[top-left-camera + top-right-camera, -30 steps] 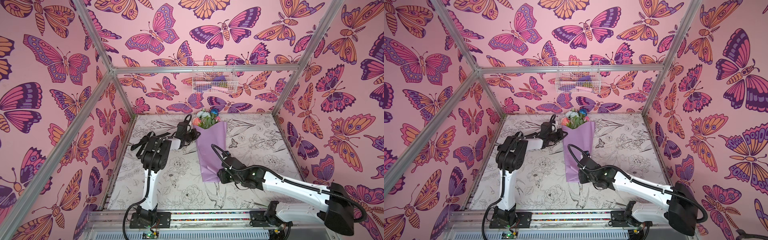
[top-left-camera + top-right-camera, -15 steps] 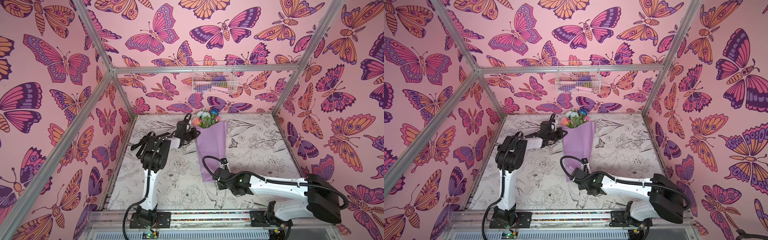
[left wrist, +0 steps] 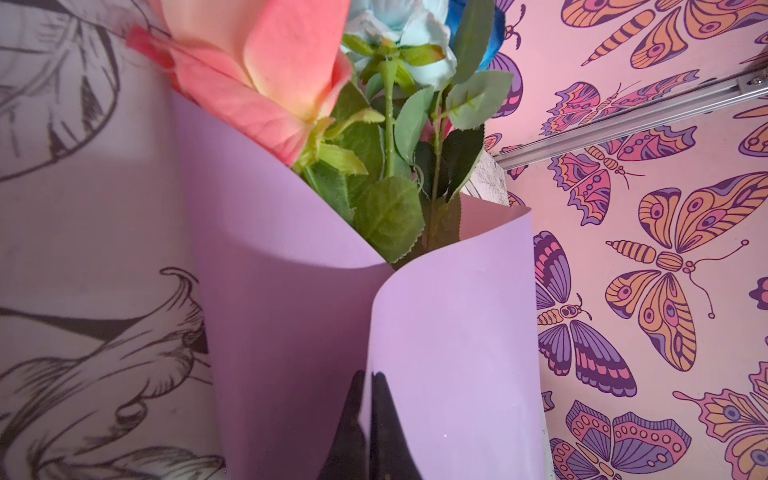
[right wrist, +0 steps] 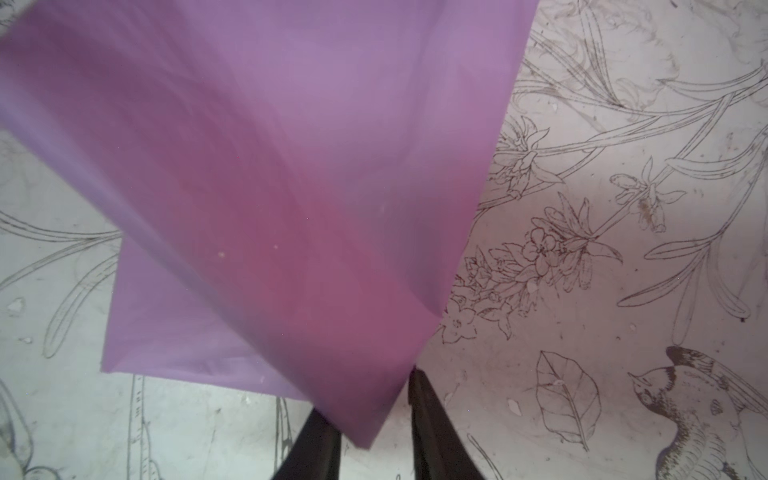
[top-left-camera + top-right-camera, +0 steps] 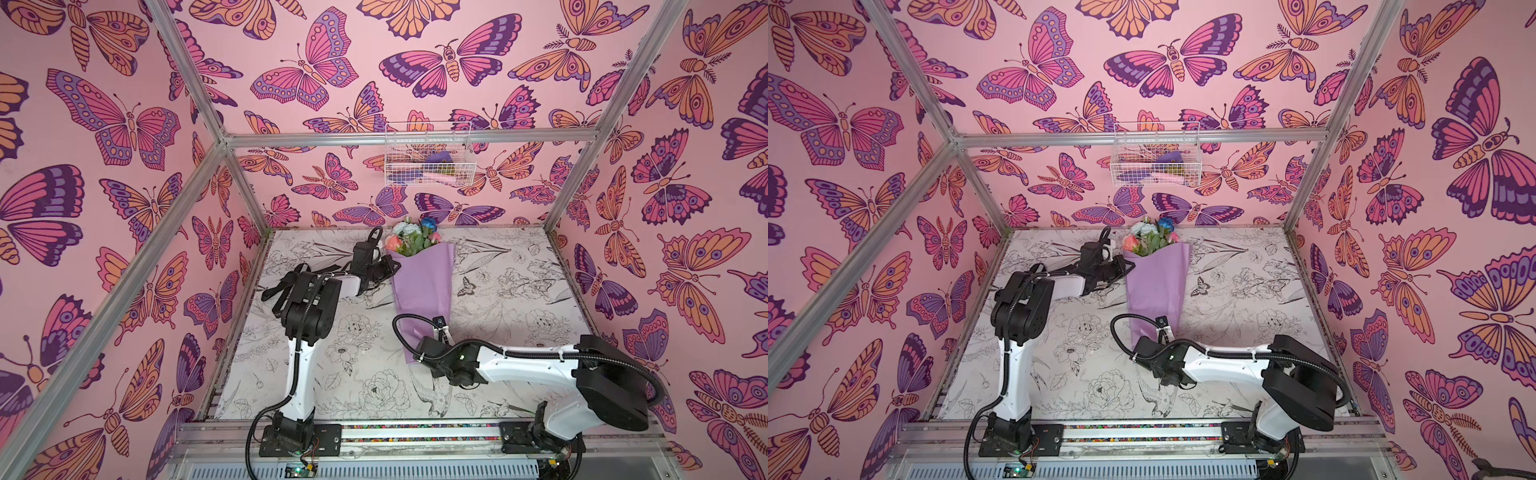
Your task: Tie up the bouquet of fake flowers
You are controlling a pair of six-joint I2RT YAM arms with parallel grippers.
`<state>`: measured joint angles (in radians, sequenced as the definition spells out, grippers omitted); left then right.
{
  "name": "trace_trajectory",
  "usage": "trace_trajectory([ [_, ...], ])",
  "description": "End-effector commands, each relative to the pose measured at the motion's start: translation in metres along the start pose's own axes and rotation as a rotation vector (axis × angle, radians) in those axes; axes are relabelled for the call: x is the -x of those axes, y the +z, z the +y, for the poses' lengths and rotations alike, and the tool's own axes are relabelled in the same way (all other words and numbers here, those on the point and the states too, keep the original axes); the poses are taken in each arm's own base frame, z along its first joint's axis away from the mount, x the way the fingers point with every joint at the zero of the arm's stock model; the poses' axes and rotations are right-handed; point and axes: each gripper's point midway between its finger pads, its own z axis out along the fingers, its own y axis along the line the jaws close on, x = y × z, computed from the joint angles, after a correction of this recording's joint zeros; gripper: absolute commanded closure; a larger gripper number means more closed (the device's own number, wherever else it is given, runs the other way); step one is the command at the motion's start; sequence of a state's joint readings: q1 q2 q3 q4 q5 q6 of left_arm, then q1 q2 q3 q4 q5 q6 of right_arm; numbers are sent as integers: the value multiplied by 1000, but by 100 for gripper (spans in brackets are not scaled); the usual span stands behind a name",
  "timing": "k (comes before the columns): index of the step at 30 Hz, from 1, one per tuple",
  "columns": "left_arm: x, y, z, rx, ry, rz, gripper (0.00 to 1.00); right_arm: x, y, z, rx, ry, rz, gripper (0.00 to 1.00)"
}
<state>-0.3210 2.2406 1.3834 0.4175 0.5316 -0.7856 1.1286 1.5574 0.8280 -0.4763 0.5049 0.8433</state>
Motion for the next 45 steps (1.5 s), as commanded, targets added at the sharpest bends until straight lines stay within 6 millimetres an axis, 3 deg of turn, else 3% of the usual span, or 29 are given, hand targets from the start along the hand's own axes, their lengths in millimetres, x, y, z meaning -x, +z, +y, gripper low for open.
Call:
trace_trajectory([
  [1, -2, 4, 7, 2, 10, 16, 100, 0, 3, -3, -67, -57, -4, 74],
  [14, 3, 11, 10, 9, 12, 10, 100, -22, 13, 11, -215, -297, 84, 90],
  [18, 5, 13, 9, 8, 17, 14, 100, -26, 11, 17, -250, -371, 105, 77],
  [23, 4, 14, 11, 18, 24, 20, 100, -26, -7, 35, -156, -423, 104, 59],
  [32, 2, 14, 11, 12, 32, 28, 100, -14, -49, 45, 83, -351, 62, 50],
  [34, 3, 13, 10, 11, 37, 27, 100, -4, -62, 47, 141, -321, 34, 50],
  [39, 3, 13, 9, 6, 46, 30, 100, 10, -63, 50, 247, -210, 42, 64],
  [45, 4, 13, 6, -1, 55, 31, 100, 22, -48, 43, 345, -31, 70, 82],
])
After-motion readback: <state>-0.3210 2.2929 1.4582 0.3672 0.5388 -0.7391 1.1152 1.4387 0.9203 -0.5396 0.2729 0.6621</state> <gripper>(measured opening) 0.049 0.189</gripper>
